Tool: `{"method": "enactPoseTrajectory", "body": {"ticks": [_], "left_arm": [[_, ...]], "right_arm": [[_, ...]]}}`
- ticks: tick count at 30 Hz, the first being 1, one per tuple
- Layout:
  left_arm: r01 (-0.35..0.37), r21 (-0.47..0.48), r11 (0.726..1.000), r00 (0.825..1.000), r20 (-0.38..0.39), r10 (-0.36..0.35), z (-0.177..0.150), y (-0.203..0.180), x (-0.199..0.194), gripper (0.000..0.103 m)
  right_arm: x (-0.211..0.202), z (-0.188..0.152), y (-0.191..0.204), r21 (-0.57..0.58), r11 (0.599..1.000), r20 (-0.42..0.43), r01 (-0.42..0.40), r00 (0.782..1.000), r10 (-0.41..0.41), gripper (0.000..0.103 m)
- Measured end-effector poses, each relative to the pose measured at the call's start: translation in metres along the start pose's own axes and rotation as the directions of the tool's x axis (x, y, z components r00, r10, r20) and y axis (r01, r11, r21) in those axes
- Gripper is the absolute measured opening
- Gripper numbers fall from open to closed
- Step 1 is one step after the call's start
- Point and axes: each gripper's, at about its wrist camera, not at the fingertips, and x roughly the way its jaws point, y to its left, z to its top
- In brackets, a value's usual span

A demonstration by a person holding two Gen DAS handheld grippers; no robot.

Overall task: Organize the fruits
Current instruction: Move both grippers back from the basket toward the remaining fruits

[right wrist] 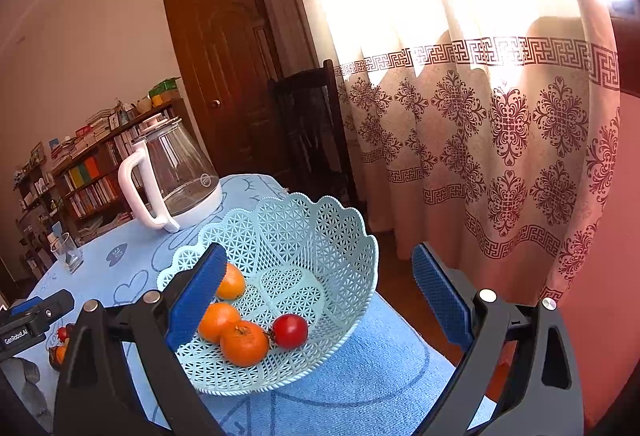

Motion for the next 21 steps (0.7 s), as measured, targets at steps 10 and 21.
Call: {"method": "enactPoseTrajectory", "body": {"ticks": [10, 21], "left_arm": [[-0.069, -0.073, 0.995, 0.998, 0.006, 0.070, -0.009, 0.052, -0.020, 0.097], [-0.161, -0.138, 0.977, 0.987, 0.001, 0.163, -0.021, 0.105, -0.039, 0.097]], "right_arm": [[-0.008, 0.001, 0.008, -0.019, 1.000, 0.004, -0.021, 1.000, 0.021, 0.095], [-0.026, -0.011, 0.052, -0.098, 0.983, -0.037, -0.156, 0.987, 0.154, 0.095]]}}
